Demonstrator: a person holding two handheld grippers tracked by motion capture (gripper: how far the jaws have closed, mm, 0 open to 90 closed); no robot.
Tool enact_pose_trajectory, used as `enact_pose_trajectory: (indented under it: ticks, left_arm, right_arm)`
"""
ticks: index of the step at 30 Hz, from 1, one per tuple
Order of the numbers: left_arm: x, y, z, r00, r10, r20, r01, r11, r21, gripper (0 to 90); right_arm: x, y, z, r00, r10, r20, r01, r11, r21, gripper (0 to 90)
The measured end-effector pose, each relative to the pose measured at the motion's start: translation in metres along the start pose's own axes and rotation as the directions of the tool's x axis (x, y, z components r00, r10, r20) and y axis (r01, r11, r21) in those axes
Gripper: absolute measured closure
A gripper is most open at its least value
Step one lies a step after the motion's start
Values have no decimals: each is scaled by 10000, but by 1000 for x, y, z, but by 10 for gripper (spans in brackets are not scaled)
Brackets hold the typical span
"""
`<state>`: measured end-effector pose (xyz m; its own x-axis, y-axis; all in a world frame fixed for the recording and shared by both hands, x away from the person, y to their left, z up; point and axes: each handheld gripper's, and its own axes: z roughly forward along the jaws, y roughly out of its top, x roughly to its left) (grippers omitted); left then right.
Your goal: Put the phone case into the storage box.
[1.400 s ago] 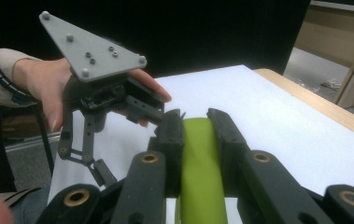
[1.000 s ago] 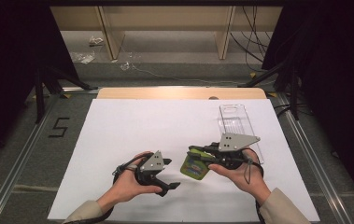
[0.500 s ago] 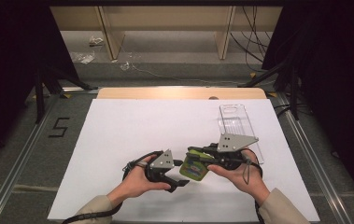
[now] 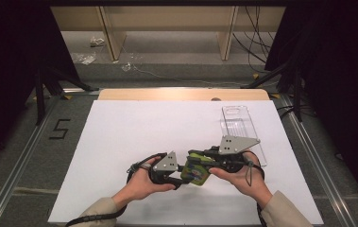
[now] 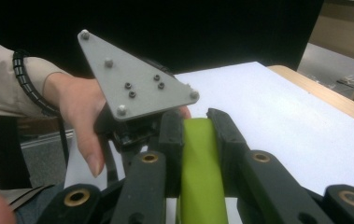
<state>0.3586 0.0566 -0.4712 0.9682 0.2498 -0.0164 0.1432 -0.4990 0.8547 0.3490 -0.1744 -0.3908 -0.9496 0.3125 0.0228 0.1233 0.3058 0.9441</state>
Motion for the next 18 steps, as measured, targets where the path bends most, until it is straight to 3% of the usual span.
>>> enact_pose_trajectory:
  ticks: [8, 13, 15, 18]
  left_arm:
    - [1, -2, 1, 9999, 126, 53, -126, 9999, 21, 526]
    - [-1, 0, 1, 9994, 342, 83, -343, 9994, 79, 605]
    - [-1, 0, -1, 9998, 25, 182, -25, 10000, 27, 644]
    - [-1, 2, -3, 9998, -35, 171, 32, 9999, 169, 719]
  right_arm:
    - [0, -2, 4, 9999, 45, -154, -43, 10000, 74, 776]
    - [1, -1, 6, 9998, 51, -185, -51, 10000, 19, 776]
    - [1, -1, 7, 9996, 101, -248, -101, 9999, -21, 776]
    - [2, -1, 6, 9992, 161, -361, -165, 9998, -109, 776]
